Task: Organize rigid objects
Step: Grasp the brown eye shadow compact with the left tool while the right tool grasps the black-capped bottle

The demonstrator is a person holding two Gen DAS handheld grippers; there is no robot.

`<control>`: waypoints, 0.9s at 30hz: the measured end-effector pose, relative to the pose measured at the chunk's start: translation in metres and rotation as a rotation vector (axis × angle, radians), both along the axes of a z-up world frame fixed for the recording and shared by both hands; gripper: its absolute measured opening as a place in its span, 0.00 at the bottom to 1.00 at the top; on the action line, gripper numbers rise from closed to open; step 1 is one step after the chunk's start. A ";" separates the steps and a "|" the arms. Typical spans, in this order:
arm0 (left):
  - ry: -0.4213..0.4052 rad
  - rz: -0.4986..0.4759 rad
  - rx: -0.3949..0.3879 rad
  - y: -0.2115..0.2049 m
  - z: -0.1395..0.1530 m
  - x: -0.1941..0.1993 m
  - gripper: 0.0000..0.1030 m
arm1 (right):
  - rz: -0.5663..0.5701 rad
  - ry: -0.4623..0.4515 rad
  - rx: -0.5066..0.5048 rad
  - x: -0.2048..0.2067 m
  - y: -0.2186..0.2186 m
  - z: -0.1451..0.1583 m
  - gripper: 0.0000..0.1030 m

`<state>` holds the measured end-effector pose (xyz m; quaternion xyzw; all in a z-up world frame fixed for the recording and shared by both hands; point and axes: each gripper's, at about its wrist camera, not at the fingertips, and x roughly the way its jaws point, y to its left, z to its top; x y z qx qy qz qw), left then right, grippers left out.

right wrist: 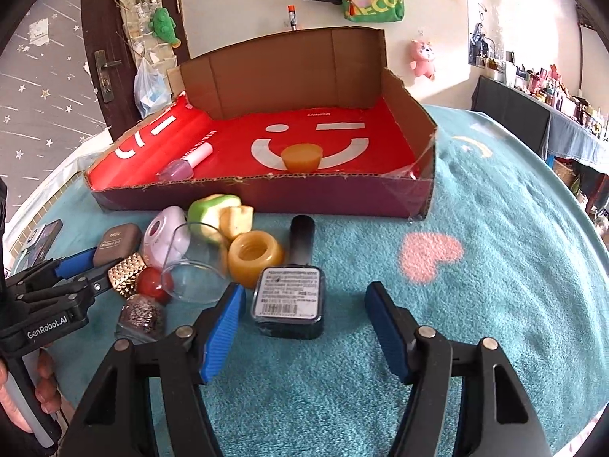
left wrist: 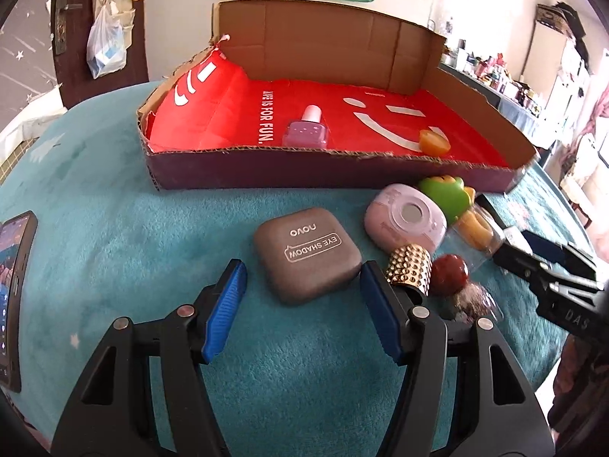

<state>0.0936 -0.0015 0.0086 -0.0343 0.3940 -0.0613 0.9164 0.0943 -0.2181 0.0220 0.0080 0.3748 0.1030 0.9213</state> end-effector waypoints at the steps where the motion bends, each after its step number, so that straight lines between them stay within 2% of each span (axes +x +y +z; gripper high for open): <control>1: 0.002 0.005 -0.007 0.001 0.001 0.002 0.59 | -0.001 0.000 0.000 0.001 0.000 0.000 0.65; 10: 0.023 0.023 0.006 0.002 0.001 0.012 0.59 | -0.014 -0.018 -0.056 0.002 0.009 -0.002 0.65; 15: 0.026 0.017 0.027 0.013 0.002 0.005 0.60 | -0.013 -0.021 -0.065 -0.001 0.005 -0.002 0.57; 22: 0.026 0.104 -0.048 0.028 0.003 0.007 0.60 | -0.025 -0.027 -0.048 -0.002 0.003 -0.003 0.57; 27: 0.009 0.107 -0.005 0.011 0.001 0.015 0.59 | -0.037 -0.035 -0.065 -0.002 0.006 -0.004 0.58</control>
